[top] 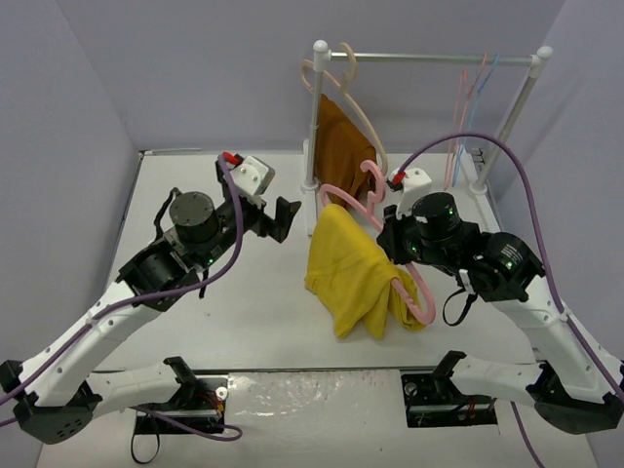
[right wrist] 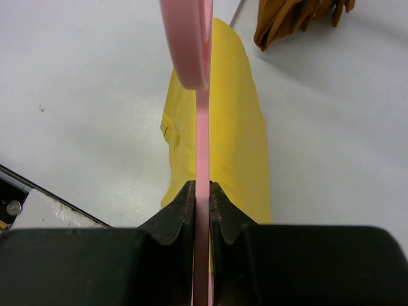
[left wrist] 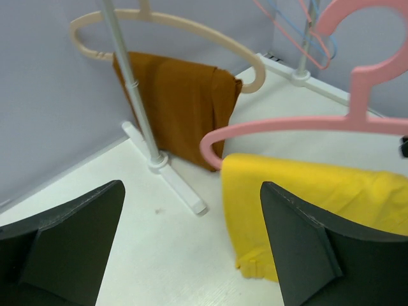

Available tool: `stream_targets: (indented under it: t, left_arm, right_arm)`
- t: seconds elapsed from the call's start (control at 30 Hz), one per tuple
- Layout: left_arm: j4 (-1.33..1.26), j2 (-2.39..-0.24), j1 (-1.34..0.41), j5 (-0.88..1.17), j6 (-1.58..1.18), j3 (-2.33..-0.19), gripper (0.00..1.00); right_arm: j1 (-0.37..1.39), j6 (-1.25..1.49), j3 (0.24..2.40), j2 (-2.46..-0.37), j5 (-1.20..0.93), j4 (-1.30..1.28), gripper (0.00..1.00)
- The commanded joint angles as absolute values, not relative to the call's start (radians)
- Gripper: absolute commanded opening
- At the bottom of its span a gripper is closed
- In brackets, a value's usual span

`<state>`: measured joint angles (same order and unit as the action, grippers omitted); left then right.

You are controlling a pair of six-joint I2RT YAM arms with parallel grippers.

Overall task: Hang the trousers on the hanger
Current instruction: Place the hanger at the clothesline.

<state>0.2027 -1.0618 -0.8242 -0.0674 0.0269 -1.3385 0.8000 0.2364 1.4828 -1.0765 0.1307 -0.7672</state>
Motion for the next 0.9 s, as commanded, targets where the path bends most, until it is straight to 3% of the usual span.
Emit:
stream_targets:
  t: [0.0,0.4,0.7,0.87]
  left_arm:
    - [0.234,-0.942,-0.818,-0.21,0.043,-1.263,0.85]
    - [0.334,-0.819,-0.777,-0.482,0.072,-1.12,0.86]
    - [0.289,-0.862,-0.647,-0.447,0.015,-1.044,0.92]
    - [0.256,-0.855,-0.58,-0.406,0.012,-0.997,0.93]
  right_arm:
    - [0.801,0.301,1.496,-0.986,0.251,-0.695,0.0]
    - [0.8,0.343,1.686,-1.043,0.554,-0.92,0.0]
    - [0.767,0.372,1.721,-1.149,0.66,-0.916,0.0]
    - [0.67,0.286,1.728,-1.185,0.563,-0.773,0.0]
